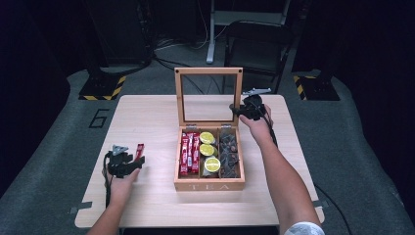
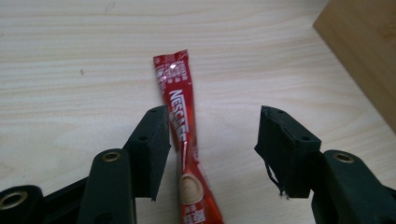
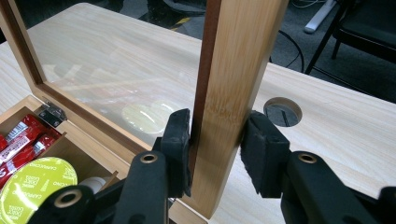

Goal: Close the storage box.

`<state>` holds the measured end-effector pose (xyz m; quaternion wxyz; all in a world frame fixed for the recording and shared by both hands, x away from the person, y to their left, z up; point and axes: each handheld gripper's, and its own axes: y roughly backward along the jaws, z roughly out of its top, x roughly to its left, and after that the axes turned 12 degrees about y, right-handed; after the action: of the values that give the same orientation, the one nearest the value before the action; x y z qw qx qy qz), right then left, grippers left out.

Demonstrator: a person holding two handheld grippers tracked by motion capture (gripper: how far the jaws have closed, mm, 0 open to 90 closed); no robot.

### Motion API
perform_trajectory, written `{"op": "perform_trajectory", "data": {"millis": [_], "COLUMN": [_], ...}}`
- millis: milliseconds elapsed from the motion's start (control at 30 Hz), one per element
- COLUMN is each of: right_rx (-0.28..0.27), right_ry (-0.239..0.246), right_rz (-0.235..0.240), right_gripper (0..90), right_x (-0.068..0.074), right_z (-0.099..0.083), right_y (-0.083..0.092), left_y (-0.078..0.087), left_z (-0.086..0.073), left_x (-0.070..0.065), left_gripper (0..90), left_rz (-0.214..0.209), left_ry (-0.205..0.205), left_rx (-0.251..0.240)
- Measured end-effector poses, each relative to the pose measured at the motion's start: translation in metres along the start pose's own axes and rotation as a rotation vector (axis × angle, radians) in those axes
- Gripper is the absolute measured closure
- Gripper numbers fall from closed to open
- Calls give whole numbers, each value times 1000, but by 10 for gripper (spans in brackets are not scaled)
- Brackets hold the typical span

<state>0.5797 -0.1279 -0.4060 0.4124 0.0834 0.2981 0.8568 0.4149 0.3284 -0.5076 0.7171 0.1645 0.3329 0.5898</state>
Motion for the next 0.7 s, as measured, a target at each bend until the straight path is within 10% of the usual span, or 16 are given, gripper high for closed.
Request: {"op": "perform_trajectory", "data": {"millis": [700], "right_rx": [-1], "right_ry": [46], "right_rz": [13], "right_gripper": [649], "right_x": [4], "right_z": [-1], "right_y": [11], "left_y": [19], "left_z": [47], "left_x": [-43], "left_gripper": [447], "left_rz": [-110], "left_ry": [-64], "left_rx": [-20]}}
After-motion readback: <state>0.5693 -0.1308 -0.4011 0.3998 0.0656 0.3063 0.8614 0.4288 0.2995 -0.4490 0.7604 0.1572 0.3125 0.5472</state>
